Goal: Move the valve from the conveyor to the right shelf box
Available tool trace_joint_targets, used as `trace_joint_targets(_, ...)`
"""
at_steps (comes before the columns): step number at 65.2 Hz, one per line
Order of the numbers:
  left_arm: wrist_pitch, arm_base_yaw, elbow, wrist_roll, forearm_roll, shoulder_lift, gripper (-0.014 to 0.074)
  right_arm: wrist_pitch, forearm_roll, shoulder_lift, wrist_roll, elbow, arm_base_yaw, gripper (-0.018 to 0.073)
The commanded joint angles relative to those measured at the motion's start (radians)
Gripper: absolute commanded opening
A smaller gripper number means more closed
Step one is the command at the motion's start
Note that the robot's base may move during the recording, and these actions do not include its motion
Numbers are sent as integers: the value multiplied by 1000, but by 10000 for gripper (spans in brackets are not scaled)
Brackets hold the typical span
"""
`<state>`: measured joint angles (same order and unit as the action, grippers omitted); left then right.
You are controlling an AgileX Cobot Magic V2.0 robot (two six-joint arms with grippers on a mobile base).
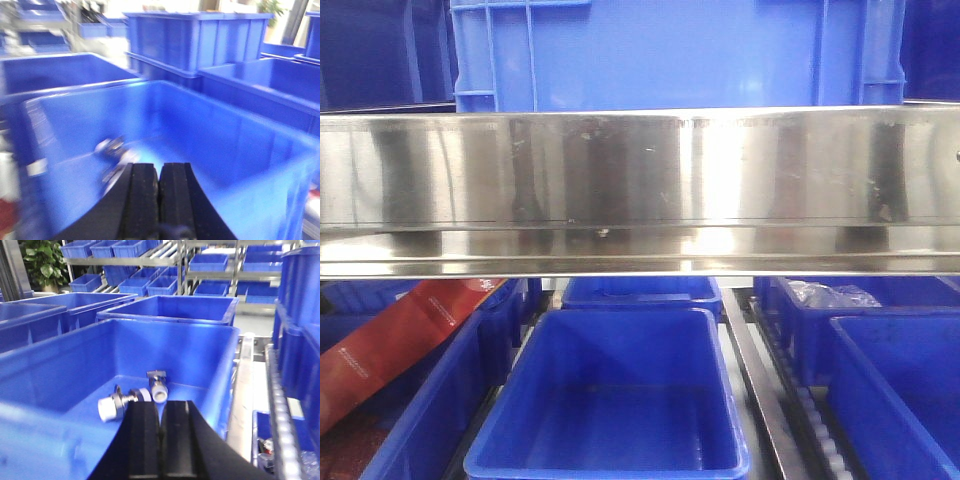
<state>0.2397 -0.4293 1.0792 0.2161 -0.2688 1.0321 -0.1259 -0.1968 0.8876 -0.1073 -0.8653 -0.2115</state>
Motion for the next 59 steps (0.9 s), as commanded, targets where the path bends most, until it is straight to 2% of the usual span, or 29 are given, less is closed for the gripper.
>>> trace_joint_targets(1, -26, 40, -112, 2, 5, -110, -111, 70, 18, -92, -7, 86, 2, -164)
trace_joint_targets(17, -56, 221, -427, 2, 5, -423, -111, 142, 18, -319, -7, 335, 2, -164)
trace_joint_targets(27, -34, 287, -564, 2, 5, -599, -111, 142, 18, -446, -7, 432, 2, -164)
trace_joint_targets(42, -18, 308, -626, 2, 5, -807, -111, 119, 18, -565, -7, 450, 2, -164)
trace_joint_targets(59, -20, 308, -626, 2, 5, -911, -111, 126, 11, -580, -7, 445, 2, -164)
